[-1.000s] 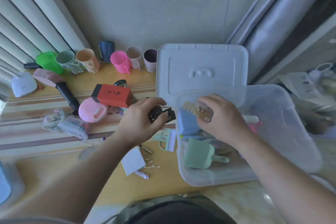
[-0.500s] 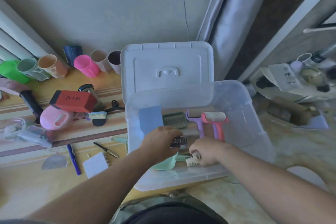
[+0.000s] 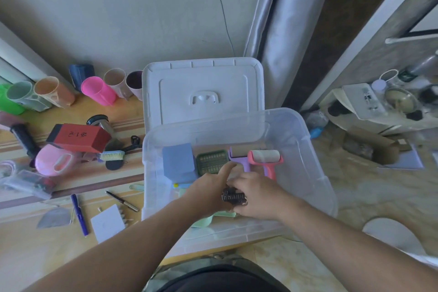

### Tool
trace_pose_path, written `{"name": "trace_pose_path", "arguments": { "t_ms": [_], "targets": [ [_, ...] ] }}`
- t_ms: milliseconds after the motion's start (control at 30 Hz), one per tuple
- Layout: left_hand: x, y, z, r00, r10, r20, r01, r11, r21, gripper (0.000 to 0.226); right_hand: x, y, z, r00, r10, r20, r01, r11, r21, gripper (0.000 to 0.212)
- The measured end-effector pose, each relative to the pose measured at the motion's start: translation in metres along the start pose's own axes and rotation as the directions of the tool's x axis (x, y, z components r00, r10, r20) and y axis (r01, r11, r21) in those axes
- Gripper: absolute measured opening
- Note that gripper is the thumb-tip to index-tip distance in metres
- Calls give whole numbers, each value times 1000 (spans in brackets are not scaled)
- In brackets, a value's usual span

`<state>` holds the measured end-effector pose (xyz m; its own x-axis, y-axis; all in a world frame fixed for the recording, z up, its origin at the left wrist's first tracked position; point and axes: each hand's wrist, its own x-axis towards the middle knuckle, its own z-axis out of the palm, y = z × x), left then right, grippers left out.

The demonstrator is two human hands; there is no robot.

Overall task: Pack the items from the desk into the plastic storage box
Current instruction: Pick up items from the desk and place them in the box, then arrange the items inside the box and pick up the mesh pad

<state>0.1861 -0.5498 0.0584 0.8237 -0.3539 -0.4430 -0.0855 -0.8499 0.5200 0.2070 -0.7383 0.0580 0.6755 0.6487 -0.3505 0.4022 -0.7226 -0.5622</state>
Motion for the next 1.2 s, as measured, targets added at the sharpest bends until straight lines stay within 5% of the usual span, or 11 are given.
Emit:
{"name": "trace_pose_path", "arguments": {
  "t_ms": [233,400,500,600,733,833,1033,1200],
  "targets": [
    [-3,-16,8,1000,-30,-1,29,970,-239,129,6,3,1,996,39,77,-34,998,-56,45],
    [-9,-21,10,985,-61,-163,17,966,-256,104,15,19,-5,994,105,-24,-107,991,-76,37],
    [-13,-27,9,975,-88,-204,67,992,-110,76,28,43,-4,954,294,-57,-300,940,-160,28],
    [-19,-34,9,985,-88,-150,100,992,77,60,37,51,15,943,333,14,-318,912,-259,25],
    [-29,-40,11,994,-65,-90,81,978,192,54,39,51,36,933,330,147,-293,929,-226,31],
    [-34,-45,17,994,-56,-89,73,975,208,70,35,49,30,933,308,187,-275,944,-182,43],
    [-41,-49,9,953,92,-287,-51,988,147,75,31,14,5,971,240,-16,-241,969,-63,76],
    [-69,-77,-47,724,87,-684,-164,985,-49,56,53,-48,1,899,27,-437,-65,995,-71,59]
  ]
}}
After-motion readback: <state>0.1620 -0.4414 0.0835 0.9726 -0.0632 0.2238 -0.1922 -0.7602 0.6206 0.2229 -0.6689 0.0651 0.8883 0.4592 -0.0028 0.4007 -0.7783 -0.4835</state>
